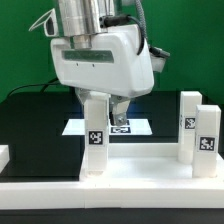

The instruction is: Assemble desk

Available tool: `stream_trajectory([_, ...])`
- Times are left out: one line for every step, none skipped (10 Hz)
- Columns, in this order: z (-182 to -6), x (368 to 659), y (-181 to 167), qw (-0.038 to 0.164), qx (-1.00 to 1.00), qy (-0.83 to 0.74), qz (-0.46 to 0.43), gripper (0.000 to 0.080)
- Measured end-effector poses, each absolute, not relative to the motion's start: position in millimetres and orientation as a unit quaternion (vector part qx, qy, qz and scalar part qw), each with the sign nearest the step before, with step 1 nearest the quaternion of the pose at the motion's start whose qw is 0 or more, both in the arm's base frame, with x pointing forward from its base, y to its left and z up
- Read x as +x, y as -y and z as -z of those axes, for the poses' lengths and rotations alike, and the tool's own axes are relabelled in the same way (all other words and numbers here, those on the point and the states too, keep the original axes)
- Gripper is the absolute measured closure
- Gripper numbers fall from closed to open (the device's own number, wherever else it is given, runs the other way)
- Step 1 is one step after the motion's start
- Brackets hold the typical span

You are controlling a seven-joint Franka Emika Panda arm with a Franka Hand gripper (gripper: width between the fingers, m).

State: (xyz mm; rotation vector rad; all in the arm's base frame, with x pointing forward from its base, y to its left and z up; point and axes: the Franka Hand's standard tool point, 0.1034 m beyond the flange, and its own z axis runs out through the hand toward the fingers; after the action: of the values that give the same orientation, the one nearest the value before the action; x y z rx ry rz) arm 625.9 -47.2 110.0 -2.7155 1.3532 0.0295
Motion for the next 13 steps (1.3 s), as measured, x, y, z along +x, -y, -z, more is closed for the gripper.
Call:
stream_trajectory([-109.9, 625.8, 47.5, 0.053, -0.908, -0.417, -0.008, 0.0152])
stream_trajectory([-110.4, 625.6, 48.8, 0.048, -0.939, -0.34, -0.003, 0.015])
stream_trajectory([-110.8, 625.5, 51.0, 0.043, -0.97, -0.24, 0.002, 0.015])
stream_trajectory([-110.1, 625.0, 53.8, 0.043, -0.978, -0.202, 0.003, 0.015])
stream_trajectory([-110.0, 624.9, 53.3, 0.043, -0.977, -0.207, 0.003, 0.015])
stream_trajectory([-109.9, 624.9, 53.3, 0.043, -0.974, -0.222, 0.002, 0.026])
stream_trajectory([-109.8, 624.8, 53.5, 0.043, -0.974, -0.223, 0.002, 0.026])
stream_trajectory([-109.7, 624.8, 53.4, 0.043, -0.969, -0.242, 0.001, 0.0444])
stream_trajectory([-109.7, 624.8, 53.2, 0.043, -0.959, -0.28, -0.001, 0.0444])
stream_trajectory([-109.6, 624.8, 53.2, 0.044, -0.946, -0.32, -0.003, 0.0511])
stream_trajectory([-109.4, 624.9, 53.1, 0.043, -0.935, -0.352, -0.004, 0.0511])
stream_trajectory([-109.1, 627.8, 51.7, 0.043, -0.916, -0.4, -0.005, 0.0511])
stream_trajectory([-109.2, 629.6, 50.9, 0.042, -0.884, -0.465, -0.009, 0.0511])
